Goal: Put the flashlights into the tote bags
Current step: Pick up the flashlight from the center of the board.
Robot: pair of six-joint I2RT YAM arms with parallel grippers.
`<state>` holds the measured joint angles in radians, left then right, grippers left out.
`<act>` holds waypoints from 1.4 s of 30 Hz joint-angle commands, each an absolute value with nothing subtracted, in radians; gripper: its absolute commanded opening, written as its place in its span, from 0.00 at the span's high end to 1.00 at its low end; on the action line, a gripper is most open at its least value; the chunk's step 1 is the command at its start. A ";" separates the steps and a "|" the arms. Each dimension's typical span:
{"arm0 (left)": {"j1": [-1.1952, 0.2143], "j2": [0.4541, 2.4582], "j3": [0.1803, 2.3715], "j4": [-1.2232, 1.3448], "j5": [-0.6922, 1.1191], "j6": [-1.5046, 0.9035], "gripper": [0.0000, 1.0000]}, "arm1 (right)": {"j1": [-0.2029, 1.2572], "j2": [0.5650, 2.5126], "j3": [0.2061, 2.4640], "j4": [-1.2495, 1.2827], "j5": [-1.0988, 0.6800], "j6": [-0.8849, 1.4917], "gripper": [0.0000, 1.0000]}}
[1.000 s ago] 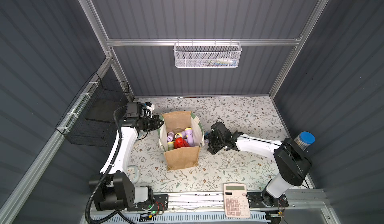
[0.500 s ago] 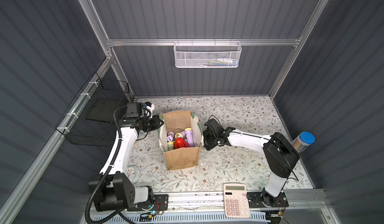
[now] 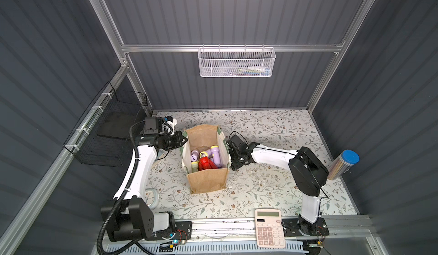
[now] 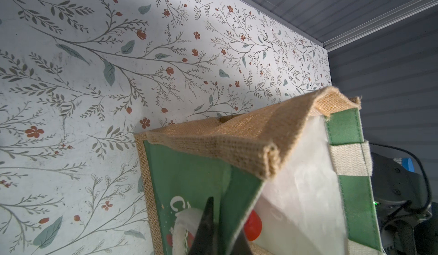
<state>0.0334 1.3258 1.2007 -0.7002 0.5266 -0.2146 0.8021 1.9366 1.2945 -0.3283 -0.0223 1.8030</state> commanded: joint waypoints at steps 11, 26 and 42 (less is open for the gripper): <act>0.035 1.302 1.204 -0.676 0.572 -0.222 1.00 | 0.810 1.996 1.305 -0.383 0.022 1.819 0.35; 0.035 1.298 1.216 -0.685 0.563 -0.219 1.00 | 0.812 1.884 1.145 -0.395 0.041 1.817 0.37; 0.035 1.298 1.223 -0.686 0.572 -0.219 1.00 | 0.813 1.764 0.991 -0.413 0.042 1.852 0.32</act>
